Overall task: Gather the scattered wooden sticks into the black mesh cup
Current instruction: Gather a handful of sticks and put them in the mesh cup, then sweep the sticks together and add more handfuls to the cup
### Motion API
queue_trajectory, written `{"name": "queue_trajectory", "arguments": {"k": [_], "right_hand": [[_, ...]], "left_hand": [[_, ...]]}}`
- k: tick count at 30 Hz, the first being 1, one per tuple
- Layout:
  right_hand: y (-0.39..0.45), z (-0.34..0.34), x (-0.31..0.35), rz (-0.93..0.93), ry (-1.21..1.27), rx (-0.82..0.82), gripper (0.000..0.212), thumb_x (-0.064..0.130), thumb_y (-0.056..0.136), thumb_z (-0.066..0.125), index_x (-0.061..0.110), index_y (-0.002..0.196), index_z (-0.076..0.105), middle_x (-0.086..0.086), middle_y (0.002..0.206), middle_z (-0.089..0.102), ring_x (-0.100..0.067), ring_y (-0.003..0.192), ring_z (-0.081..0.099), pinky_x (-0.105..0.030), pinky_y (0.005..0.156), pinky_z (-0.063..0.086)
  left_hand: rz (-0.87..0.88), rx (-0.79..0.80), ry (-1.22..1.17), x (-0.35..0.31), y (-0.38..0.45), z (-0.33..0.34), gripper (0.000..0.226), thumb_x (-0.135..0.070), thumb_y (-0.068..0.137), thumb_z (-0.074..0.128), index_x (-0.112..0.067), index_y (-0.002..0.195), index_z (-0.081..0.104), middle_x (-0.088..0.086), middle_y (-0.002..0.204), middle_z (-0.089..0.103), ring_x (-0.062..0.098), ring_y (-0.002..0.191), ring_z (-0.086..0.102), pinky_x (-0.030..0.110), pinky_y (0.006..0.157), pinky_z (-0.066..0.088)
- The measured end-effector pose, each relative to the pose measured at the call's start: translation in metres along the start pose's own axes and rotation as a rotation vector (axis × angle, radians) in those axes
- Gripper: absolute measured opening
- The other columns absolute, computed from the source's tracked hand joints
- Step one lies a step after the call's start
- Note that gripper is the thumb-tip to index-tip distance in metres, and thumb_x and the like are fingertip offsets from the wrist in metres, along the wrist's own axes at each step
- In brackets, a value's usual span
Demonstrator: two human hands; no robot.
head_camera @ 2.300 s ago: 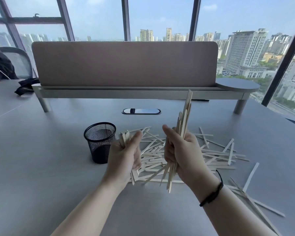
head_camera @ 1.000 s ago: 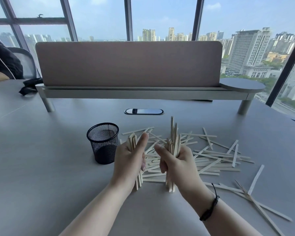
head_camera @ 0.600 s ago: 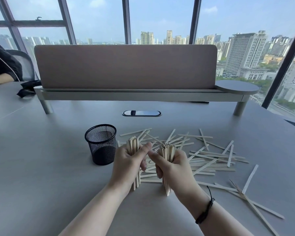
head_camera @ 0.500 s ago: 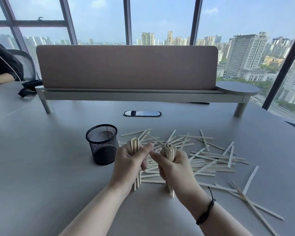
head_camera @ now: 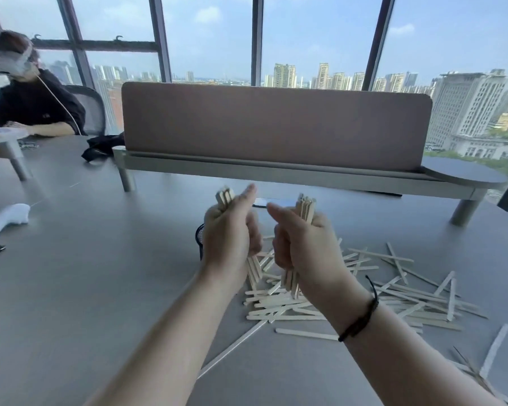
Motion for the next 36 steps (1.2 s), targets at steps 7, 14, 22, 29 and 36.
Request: {"name": "queue_trajectory", "arguments": {"k": [7,14,22,29,36], "right_hand": [[0.076,0.065,0.027,-0.101,0.130,-0.126,0.050,0.028,0.095,0.063,0.012,0.057,0.035,-0.006,0.052,0.028,-0.017,0.042,0.026,-0.028,0.044,0.028],[0.094,0.070,-0.036,0.057,-0.063,-0.119,0.032,0.022,0.091,0.069,0.013,0.067,0.049,-0.008,0.059,0.052,-0.017,0.051,0.049,-0.031,0.058,0.047],[0.067,0.016,-0.025,-0.050,-0.298,-0.100,0.028,0.032,0.095,0.065,0.017,0.118,0.060,0.002,0.097,0.069,0.008,0.067,0.065,-0.012,0.064,0.048],[-0.016,-0.087,-0.060,-0.070,-0.834,-0.009,0.024,0.047,0.086,0.067,0.036,0.107,0.063,0.016,0.113,0.066,-0.003,0.111,0.061,-0.019,0.093,0.044],[-0.087,-0.145,-0.070,-0.042,-1.395,0.199,0.062,0.075,0.079,0.042,0.049,0.136,0.040,0.016,0.158,0.027,-0.010,0.153,0.002,-0.036,0.124,-0.005]], "left_hand": [[0.081,-0.227,0.092,-0.040,0.067,-0.040,0.058,-0.040,0.095,0.060,-0.015,0.045,0.042,0.003,0.039,0.042,0.021,0.038,0.043,0.028,0.048,0.040],[0.015,-0.164,0.704,0.003,0.084,-0.069,0.047,-0.049,0.092,0.055,-0.007,0.071,0.060,-0.003,0.065,0.063,0.019,0.062,0.053,0.028,0.056,0.038],[0.734,-0.147,0.936,-0.016,0.007,-0.043,0.036,-0.025,0.092,0.065,-0.006,0.122,0.057,0.008,0.127,0.059,0.022,0.125,0.045,0.032,0.102,0.037],[0.581,0.522,1.451,0.055,-0.060,-0.028,0.052,-0.063,0.090,0.050,-0.026,0.126,0.060,-0.002,0.139,0.053,0.023,0.127,0.050,0.039,0.112,0.035],[0.101,0.649,1.638,0.106,-0.071,-0.046,0.098,-0.093,0.076,0.015,-0.043,0.151,-0.022,-0.003,0.162,-0.033,0.016,0.148,-0.031,0.044,0.122,-0.012]]}}
Point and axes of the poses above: each hand's wrist, its own y-axis towards the middle knuckle, its own z-axis out of the palm, x = y × z, the point moved 5 cm from there along y, towards the middle knuckle
